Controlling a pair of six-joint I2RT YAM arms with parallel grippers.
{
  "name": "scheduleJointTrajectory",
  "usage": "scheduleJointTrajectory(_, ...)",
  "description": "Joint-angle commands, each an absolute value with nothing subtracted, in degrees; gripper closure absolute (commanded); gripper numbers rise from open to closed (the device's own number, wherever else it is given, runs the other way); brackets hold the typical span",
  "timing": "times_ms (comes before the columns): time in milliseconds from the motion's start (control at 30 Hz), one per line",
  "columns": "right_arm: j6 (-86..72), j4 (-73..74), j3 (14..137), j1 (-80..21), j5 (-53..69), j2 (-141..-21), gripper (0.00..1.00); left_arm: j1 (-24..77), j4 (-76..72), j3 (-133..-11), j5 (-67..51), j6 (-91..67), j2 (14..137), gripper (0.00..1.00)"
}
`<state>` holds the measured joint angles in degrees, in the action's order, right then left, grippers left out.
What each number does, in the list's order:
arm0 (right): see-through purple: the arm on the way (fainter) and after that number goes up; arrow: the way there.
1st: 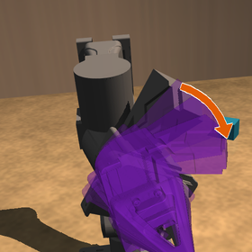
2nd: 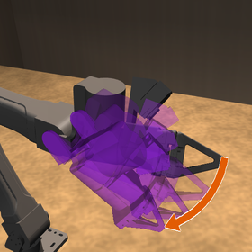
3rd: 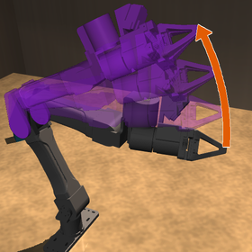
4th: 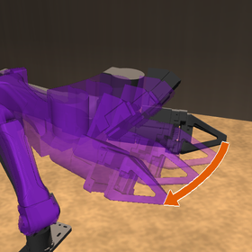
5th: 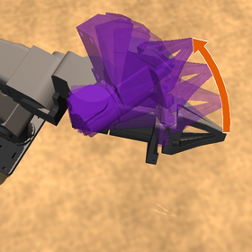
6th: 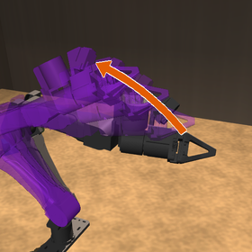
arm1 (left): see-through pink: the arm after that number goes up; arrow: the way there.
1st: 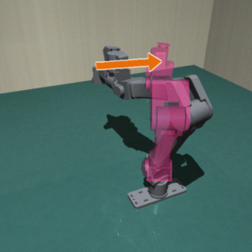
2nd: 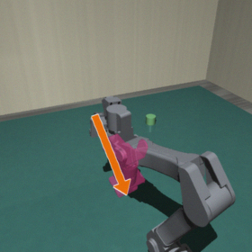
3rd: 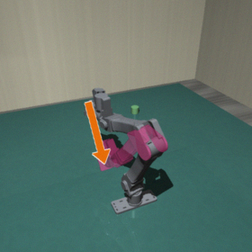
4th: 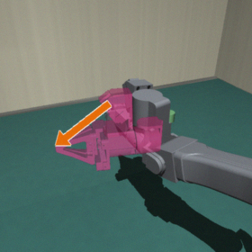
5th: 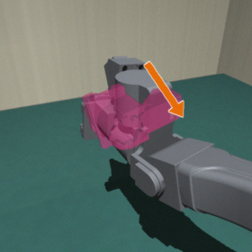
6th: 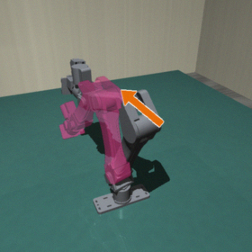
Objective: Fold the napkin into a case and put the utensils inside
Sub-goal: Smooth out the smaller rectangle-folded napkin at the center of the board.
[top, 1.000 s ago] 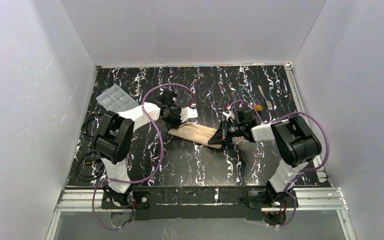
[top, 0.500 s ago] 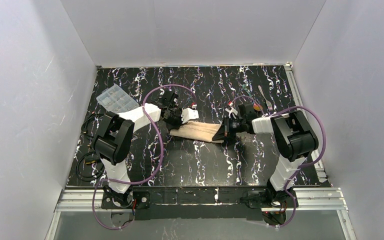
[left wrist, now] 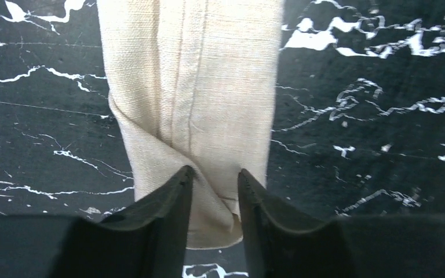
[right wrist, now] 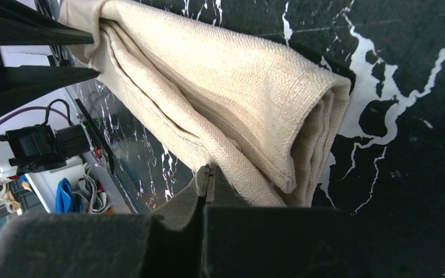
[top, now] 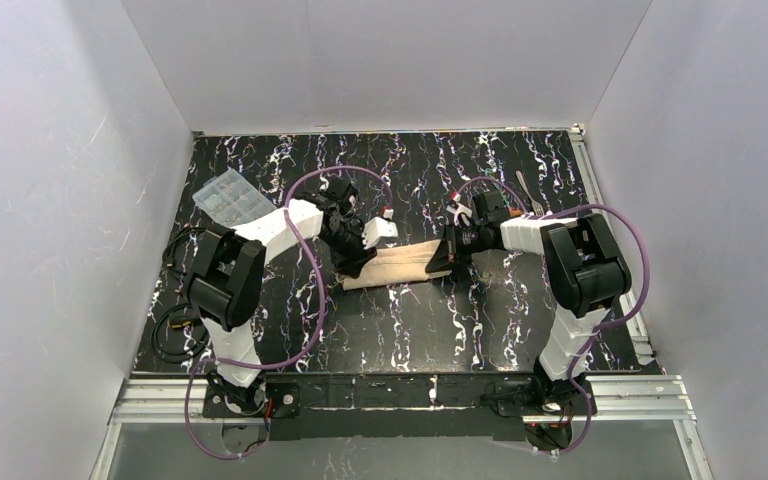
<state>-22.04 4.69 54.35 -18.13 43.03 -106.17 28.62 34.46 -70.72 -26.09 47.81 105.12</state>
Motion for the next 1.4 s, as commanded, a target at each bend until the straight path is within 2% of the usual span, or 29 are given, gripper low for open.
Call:
scheduleJointTrajectory(0, -19.33, 8.70, 56.34, -18.46, 43.46, -106.38, 0.99, 27.92, 45.44, -76.54, -32.49, 45.34, 101.08, 0.63)
scheduleJointTrajectory(233, -19.08, 9.71, 56.66, -18.51, 43.94, -104.92, 0.99, 25.50, 53.54, -85.02, -37.57, 44.72, 95.50, 0.59)
scheduleJointTrajectory(500, -23.27, 7.75, 57.80, -20.60, 44.42, -100.79, 0.99, 21.81, 53.21, -79.19, -35.75, 54.26, 98.34, 0.68)
scheduleJointTrajectory(600, -25.31, 6.21, 58.15, -22.98, 43.48, -100.45, 0.99, 20.79, 51.47, -75.69, -36.78, 58.73, 98.75, 0.68)
scheduleJointTrajectory(700, -26.53, 5.48, 59.87, -25.18, 42.87, -101.31, 0.99, 19.46, 45.87, -68.80, -39.66, 67.07, 94.07, 0.55)
scheduleJointTrajectory(833, -28.60, 3.37, 62.95, -26.85, 43.02, -104.11, 0.99, 18.07, 46.47, -66.56, -42.49, 80.69, 90.49, 0.38)
scheduleJointTrajectory(1033, -32.67, -3.31, 62.85, -27.91, 45.71, -106.27, 0.99, 17.67, 48.17, -66.49, -40.10, 95.85, 90.17, 0.30)
scheduleJointTrajectory(1133, -32.15, -2.88, 62.22, -27.63, 46.54, -105.56, 0.99, 17.67, 46.37, -63.11, -38.53, 103.81, 89.85, 0.19)
scheduleJointTrajectory(1367, -35.78, -7.91, 63.52, -28.78, 45.96, -107.98, 0.99, 17.62, 35.62, -55.13, -36.12, 115.50, 89.02, 0.12)
